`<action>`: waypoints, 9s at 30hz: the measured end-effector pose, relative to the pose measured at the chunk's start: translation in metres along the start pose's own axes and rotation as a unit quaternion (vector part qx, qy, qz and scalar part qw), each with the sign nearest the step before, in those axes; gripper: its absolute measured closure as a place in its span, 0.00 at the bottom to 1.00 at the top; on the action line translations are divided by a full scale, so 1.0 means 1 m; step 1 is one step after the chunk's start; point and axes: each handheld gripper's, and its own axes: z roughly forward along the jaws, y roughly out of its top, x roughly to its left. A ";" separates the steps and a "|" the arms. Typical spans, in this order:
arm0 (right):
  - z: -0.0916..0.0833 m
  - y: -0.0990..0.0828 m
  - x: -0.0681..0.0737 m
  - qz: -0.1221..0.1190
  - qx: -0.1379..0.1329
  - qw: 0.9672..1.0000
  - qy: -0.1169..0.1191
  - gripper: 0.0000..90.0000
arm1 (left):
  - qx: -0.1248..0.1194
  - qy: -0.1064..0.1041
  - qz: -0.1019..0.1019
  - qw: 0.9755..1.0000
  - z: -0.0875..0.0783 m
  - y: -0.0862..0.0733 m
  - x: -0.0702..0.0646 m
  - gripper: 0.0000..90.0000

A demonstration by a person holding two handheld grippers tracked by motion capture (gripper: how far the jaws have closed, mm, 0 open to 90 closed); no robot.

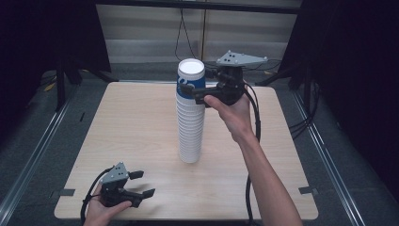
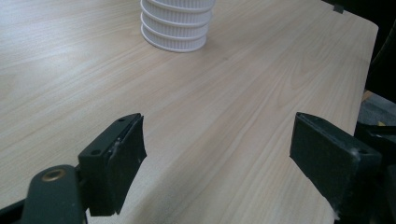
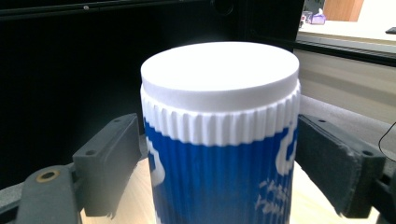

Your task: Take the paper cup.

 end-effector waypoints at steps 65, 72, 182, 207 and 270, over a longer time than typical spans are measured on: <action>-0.009 0.032 0.008 -0.003 -0.068 0.998 -0.011 0.28 | 0.006 -0.001 -0.001 1.000 0.002 0.000 0.001 0.20; -0.013 0.037 0.012 -0.007 -0.072 0.997 -0.011 0.28 | 0.005 -0.002 -0.003 1.000 0.002 0.000 0.001 0.18; -0.045 -0.203 0.056 0.065 0.027 0.994 0.087 0.30 | -0.060 -0.121 0.054 0.989 0.032 0.052 -0.049 0.18; -0.017 -0.208 0.072 0.081 0.013 0.985 0.155 0.30 | -0.074 -0.139 0.050 0.986 0.042 0.049 -0.052 0.16; -0.006 -0.209 0.078 0.097 0.015 0.984 0.151 0.17 | -0.057 -0.127 0.035 0.990 0.033 0.044 -0.037 0.21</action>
